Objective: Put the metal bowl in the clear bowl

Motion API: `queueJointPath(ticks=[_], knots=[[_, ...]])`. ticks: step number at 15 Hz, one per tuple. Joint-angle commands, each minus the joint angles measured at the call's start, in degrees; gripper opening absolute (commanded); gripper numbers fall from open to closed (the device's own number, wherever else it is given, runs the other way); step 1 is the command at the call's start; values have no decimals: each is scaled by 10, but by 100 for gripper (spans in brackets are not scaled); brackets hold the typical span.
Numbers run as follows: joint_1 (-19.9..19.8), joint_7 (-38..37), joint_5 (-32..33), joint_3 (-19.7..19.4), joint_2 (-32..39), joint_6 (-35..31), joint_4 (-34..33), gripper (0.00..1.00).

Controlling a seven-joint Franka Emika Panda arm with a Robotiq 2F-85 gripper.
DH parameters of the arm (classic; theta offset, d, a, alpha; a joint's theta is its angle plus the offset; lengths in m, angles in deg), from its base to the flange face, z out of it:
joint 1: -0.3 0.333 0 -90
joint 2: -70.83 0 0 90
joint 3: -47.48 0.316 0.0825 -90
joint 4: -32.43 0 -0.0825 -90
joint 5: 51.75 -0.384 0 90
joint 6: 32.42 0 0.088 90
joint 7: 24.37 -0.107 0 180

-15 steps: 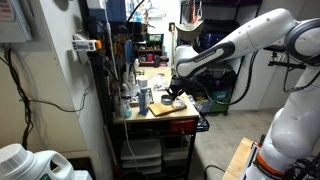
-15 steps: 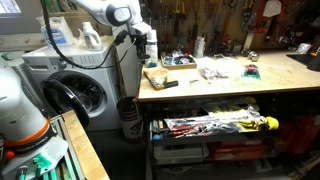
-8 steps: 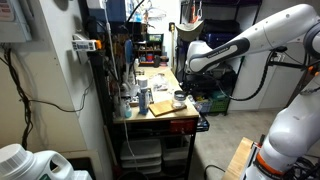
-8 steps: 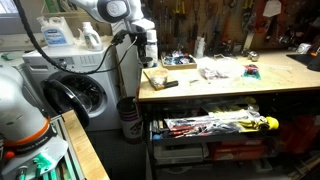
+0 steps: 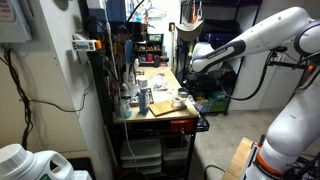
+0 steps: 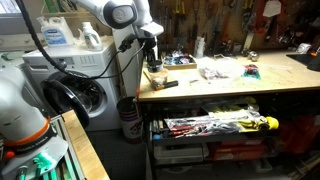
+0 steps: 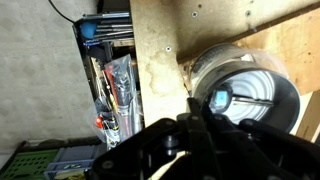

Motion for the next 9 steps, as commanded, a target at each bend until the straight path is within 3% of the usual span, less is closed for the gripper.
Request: queueJointPath(ticks=[1, 9], knots=[[4, 2, -12, 2, 44, -11, -20, 1], [14, 9, -21, -3, 97, -56, -52, 1]])
